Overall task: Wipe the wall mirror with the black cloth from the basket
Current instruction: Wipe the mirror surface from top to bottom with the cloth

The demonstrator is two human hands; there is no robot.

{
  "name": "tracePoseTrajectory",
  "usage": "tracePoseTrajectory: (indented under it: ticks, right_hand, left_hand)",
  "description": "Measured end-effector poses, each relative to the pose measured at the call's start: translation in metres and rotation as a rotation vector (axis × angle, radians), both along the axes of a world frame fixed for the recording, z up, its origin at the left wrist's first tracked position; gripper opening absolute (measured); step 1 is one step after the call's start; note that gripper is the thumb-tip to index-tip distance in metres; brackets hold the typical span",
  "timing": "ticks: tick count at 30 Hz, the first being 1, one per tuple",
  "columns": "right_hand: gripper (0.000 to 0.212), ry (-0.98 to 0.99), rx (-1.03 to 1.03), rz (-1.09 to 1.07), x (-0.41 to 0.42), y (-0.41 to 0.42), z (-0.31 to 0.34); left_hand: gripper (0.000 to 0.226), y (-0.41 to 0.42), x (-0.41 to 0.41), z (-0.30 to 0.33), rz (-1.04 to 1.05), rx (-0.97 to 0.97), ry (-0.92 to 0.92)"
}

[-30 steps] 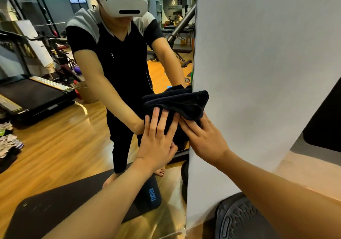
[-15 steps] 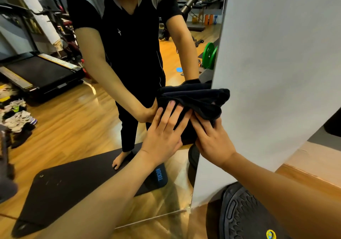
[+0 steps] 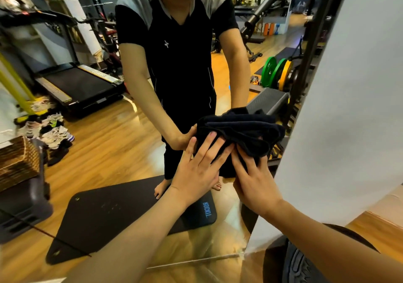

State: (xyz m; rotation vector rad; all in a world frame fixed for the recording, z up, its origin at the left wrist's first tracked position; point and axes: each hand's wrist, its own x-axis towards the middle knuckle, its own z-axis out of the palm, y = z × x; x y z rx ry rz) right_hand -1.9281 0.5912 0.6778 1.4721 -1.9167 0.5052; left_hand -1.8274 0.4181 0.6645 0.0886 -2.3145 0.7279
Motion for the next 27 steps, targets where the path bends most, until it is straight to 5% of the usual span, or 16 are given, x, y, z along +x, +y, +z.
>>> tracePoseTrajectory:
  ticks: [7,18,27]
  right_hand:
    - [0.089,-0.077,0.21,-0.008,0.06,-0.067,-0.026]
    - [0.094,-0.112,0.12,0.083,0.198,-0.191,-0.036]
    - [0.083,-0.135,0.272,0.027,0.3,-0.287,-0.047]
  left_hand:
    - [0.085,-0.06,0.081,0.0,0.064,-0.01,-0.023]
    - [0.079,-0.172,0.225,-0.003,0.154,0.009,-0.057]
    - [0.073,-0.269,0.332,0.0,0.145,-0.022,-0.08]
